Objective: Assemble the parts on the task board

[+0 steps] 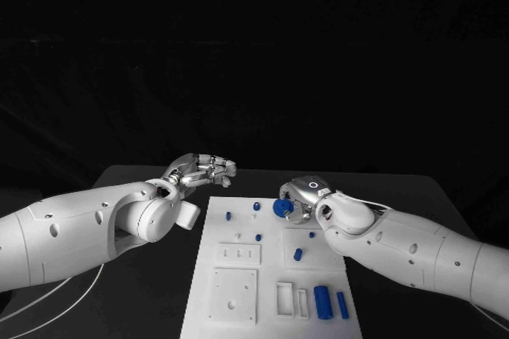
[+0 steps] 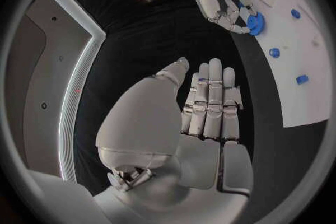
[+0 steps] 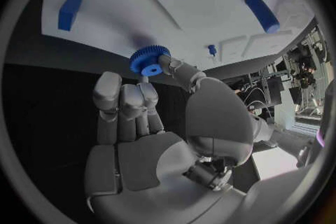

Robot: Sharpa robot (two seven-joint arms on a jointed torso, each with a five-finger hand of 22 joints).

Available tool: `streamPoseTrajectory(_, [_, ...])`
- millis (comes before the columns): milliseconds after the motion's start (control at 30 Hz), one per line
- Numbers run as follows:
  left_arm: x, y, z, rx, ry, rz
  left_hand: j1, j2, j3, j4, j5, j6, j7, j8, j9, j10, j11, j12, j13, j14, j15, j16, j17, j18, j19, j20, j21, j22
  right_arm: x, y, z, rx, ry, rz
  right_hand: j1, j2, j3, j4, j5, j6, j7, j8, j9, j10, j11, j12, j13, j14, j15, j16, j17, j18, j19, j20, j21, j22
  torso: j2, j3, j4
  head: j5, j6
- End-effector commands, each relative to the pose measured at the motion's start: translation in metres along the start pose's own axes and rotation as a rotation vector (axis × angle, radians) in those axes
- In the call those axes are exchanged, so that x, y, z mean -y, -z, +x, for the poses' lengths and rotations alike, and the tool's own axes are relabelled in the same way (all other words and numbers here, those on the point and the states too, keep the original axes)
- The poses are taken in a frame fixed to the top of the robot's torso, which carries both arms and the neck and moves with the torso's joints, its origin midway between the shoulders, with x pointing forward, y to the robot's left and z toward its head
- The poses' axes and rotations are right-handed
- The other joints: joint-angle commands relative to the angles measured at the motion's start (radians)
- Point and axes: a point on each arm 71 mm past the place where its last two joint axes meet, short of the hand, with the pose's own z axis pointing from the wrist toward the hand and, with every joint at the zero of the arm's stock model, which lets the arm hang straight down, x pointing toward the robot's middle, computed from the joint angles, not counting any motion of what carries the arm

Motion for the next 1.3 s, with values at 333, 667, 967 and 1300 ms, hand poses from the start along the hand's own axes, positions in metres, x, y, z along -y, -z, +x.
streamPoseTrajectory(333, [0.002, -0.001, 0.004, -0.009, 0.0, 0.013, -0.011, 0.002, -0.001, -0.008, 0.0, 0.0, 0.005, -0.005, 0.001, 0.002, 0.002, -0.006, 0.002, -0.008, 0.0, -0.003, -0.001, -0.004, -0.005, 0.002, -0.003, 0.013, -0.042, -0.009, -0.012, 0.105, 0.084, -0.074, 0.011, -0.032, 0.027, 0.03, -0.033, 0.082, 0.012, -0.006, 0.002, 0.01, 0.001, 0.003, -0.004, 0.003, -0.009, -0.009, 0.006, 0.101, 0.006, -0.004, 0.008, 0.014, 0.002, -0.0013, 0.0026, 0.009, 0.001])
streamPoseTrajectory(667, [0.003, -0.002, 0.006, -0.016, 0.001, 0.014, -0.011, 0.002, 0.0, -0.009, 0.0, 0.001, 0.005, -0.006, 0.001, 0.003, 0.002, -0.007, 0.002, -0.008, 0.0, -0.003, -0.001, -0.004, -0.005, 0.002, -0.003, 0.013, -0.069, -0.017, -0.009, 0.09, 0.081, -0.123, 0.013, -0.033, 0.03, 0.031, -0.034, 0.082, 0.012, -0.006, 0.002, 0.01, 0.001, 0.002, -0.005, 0.003, -0.009, -0.01, 0.007, 0.101, 0.006, -0.004, 0.009, 0.014, 0.002, -0.0021, 0.0031, 0.013, -0.003])
streamPoseTrajectory(967, [0.003, -0.003, 0.009, -0.022, 0.002, 0.015, -0.011, 0.001, 0.001, -0.01, 0.0, 0.001, 0.005, -0.006, 0.002, 0.003, 0.002, -0.008, 0.002, -0.008, 0.0, -0.003, -0.001, -0.004, -0.005, 0.002, -0.004, 0.013, -0.077, -0.02, -0.001, 0.069, 0.088, -0.137, 0.013, -0.033, 0.03, 0.031, -0.033, 0.081, 0.012, -0.007, 0.002, 0.009, 0.001, 0.001, -0.006, 0.003, -0.009, -0.01, 0.007, 0.101, 0.006, -0.004, 0.009, 0.014, 0.001, -0.0016, 0.0037, 0.017, -0.009])
streamPoseTrajectory(1300, [0.004, -0.003, 0.011, -0.025, 0.003, 0.015, -0.013, 0.001, 0.001, -0.01, 0.0, 0.001, 0.005, -0.006, 0.002, 0.003, 0.003, -0.008, 0.003, -0.008, 0.0, -0.003, -0.001, -0.005, -0.005, 0.002, -0.004, 0.013, -0.078, -0.021, 0.01, 0.03, 0.101, -0.135, 0.012, -0.034, 0.029, 0.032, -0.031, 0.078, 0.013, -0.009, 0.001, 0.006, 0.002, -0.001, -0.008, 0.003, -0.008, -0.011, 0.007, 0.101, 0.006, -0.004, 0.01, 0.014, 0.001, -0.0011, 0.0029, 0.023, -0.012])
